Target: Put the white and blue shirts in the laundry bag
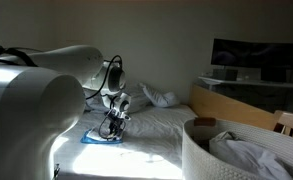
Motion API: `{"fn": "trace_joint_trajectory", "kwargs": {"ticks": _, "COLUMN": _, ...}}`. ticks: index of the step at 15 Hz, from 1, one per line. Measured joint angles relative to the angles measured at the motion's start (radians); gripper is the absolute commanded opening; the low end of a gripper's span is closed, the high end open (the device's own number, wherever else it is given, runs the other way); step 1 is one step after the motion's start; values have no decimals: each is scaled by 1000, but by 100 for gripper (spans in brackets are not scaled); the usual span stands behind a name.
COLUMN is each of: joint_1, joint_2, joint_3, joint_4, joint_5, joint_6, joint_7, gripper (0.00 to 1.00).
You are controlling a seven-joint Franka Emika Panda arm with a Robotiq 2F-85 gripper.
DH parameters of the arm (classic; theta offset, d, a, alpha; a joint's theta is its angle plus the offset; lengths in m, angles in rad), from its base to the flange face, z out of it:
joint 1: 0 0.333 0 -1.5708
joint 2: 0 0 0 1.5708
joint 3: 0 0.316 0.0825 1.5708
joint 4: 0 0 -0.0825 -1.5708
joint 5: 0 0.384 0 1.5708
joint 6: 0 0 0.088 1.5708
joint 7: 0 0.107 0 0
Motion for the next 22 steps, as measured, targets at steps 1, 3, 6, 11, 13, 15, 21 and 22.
{"fn": "trace_joint_trajectory", "kwargs": {"ticks": 1, "joint_1": 0, "joint_2": 0, "joint_3": 0, "joint_4": 6, "joint_5": 0, "joint_6": -3, "joint_7": 0, "gripper": 31}}
{"fn": "trace_joint_trajectory", "kwargs": {"ticks": 3, "joint_1": -1, "joint_2": 0, "joint_3": 0, "joint_4": 17, "joint_5": 0, "joint_6": -10, "joint_7": -1, "gripper": 18}}
{"fn": "trace_joint_trajectory", "kwargs": {"ticks": 6, "joint_1": -4, "joint_2": 0, "joint_3": 4, "joint_4": 31, "joint_5": 0, "joint_6": -29, "joint_7": -3, "gripper": 15}}
{"fn": "trace_joint_trajectory", "kwargs": {"ticks": 11, "joint_1": -27, "joint_2": -6, "joint_3": 37, "joint_4": 33, "joint_5": 2, "joint_6": -57, "joint_7": -62, "gripper": 13}}
{"fn": "trace_joint_trajectory", "kwargs": {"ticks": 13, "joint_1": -40, "joint_2": -19, "joint_3": 60, "joint_4": 34, "joint_5": 3, "joint_6": -68, "joint_7": -108, "gripper": 13}}
{"fn": "trace_joint_trajectory", "kwargs": {"ticks": 15, "joint_1": -56, "joint_2": -48, "joint_3": 96, "joint_4": 34, "joint_5": 8, "joint_6": -88, "joint_7": -161, "gripper": 13}}
{"fn": "trace_joint_trajectory", "kwargs": {"ticks": 21, "joint_1": -110, "joint_2": -182, "joint_3": 215, "joint_4": 35, "joint_5": 29, "joint_6": -236, "joint_7": -278, "gripper": 13}}
{"fn": "trace_joint_trajectory", "kwargs": {"ticks": 22, "joint_1": -118, "joint_2": -201, "joint_3": 231, "joint_4": 35, "joint_5": 33, "joint_6": -262, "joint_7": -291, "gripper": 13}}
